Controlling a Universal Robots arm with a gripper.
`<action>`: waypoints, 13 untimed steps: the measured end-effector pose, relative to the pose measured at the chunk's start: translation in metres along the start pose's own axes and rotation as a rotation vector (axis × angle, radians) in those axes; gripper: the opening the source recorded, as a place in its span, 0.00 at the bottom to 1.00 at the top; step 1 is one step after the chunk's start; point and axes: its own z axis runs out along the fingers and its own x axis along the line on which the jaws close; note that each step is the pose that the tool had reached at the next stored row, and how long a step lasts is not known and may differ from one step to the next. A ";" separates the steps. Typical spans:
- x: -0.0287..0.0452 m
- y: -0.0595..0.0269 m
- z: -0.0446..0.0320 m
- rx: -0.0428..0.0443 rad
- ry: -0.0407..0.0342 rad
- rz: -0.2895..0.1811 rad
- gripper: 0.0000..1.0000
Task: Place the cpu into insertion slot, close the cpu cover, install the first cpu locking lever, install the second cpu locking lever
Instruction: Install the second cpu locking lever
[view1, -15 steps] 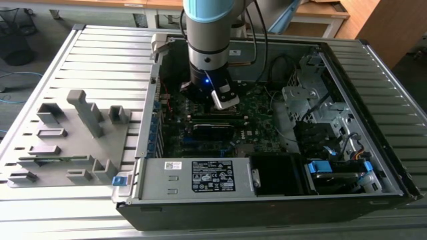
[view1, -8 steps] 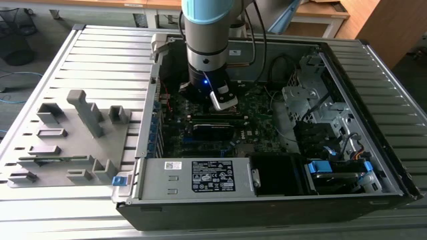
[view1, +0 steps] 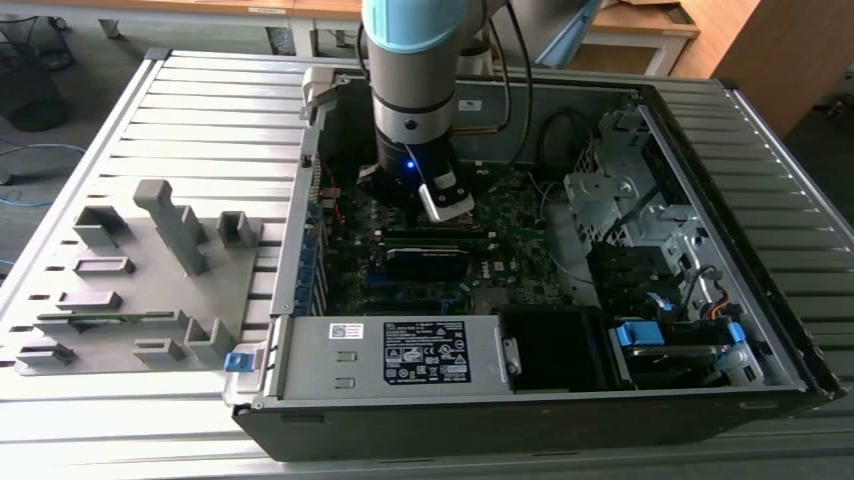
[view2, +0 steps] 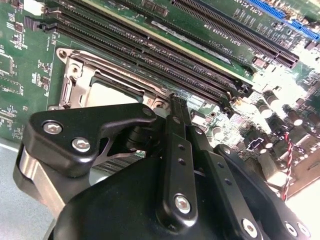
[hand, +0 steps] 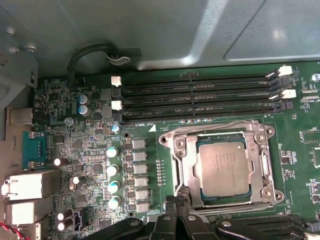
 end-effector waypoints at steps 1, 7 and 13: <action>0.0001 -0.0001 0.0002 -0.0007 0.0000 0.000 0.11; 0.0024 -0.0015 0.0012 -0.0058 0.0005 0.000 0.11; 0.0051 -0.0034 0.0023 -0.0098 0.0008 0.001 0.11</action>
